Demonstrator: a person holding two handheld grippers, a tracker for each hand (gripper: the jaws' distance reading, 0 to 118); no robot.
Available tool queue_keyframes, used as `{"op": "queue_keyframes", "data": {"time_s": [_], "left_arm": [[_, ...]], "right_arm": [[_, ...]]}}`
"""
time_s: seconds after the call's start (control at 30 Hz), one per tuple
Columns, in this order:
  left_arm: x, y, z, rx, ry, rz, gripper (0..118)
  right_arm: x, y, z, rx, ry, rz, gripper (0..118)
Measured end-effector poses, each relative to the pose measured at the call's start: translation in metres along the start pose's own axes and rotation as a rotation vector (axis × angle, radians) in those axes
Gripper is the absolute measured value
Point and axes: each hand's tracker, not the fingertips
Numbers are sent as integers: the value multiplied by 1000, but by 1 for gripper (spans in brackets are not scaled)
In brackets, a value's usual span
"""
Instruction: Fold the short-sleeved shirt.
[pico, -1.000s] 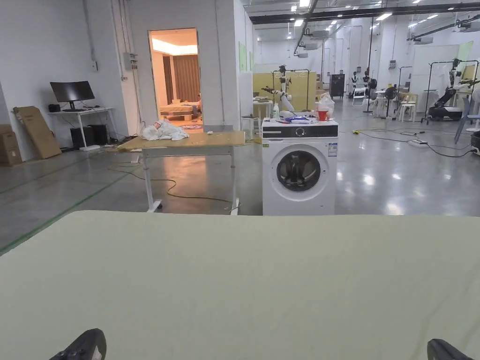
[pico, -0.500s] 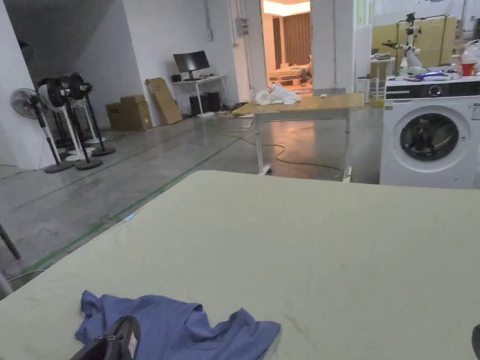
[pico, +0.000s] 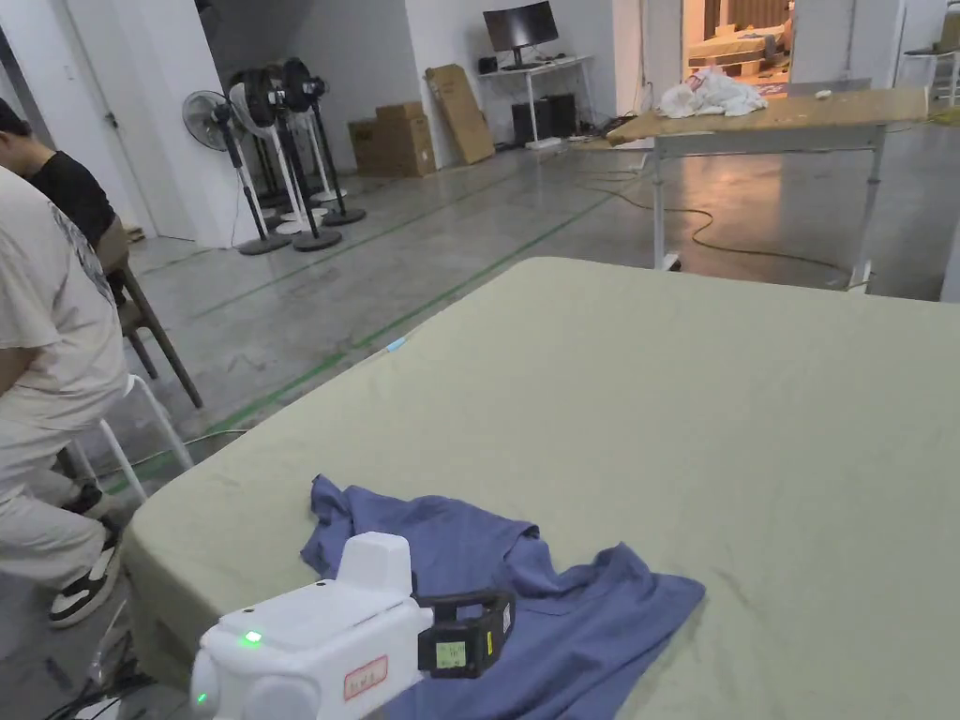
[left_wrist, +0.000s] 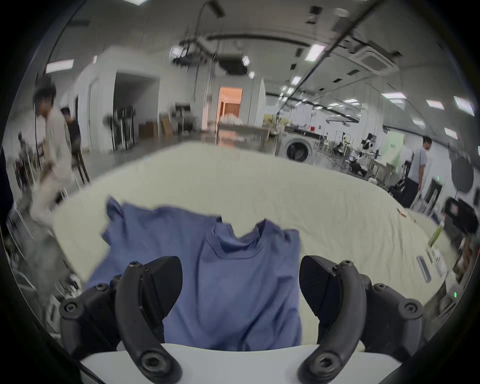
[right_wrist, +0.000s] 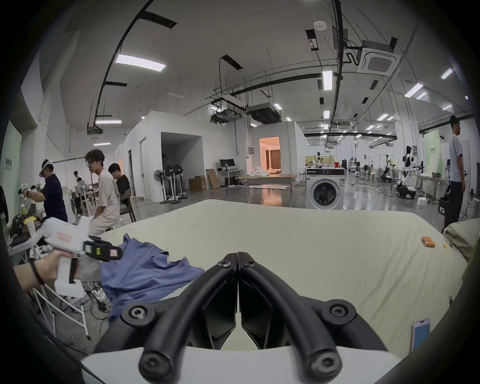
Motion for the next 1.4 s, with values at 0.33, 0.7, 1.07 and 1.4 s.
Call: {"op": "queue_keyframes", "data": {"time_s": [0.33,0.7,1.07,1.4], "left_arm": [[-40,-13,-124,-279,74,-46,52],[-33,12,-112,-191,149,44,0],[60,178,-57,178,43,-145,0],[303,150,-115,89,-485,-312,0]], "right_arm": [[22,-16,33,-84,-128,32,0],[44,-26,55,-99,-128,-61,0],[80,-36,91,-35,-206,-205,0],[110,-19,144,63,-332,-345,0]]}}
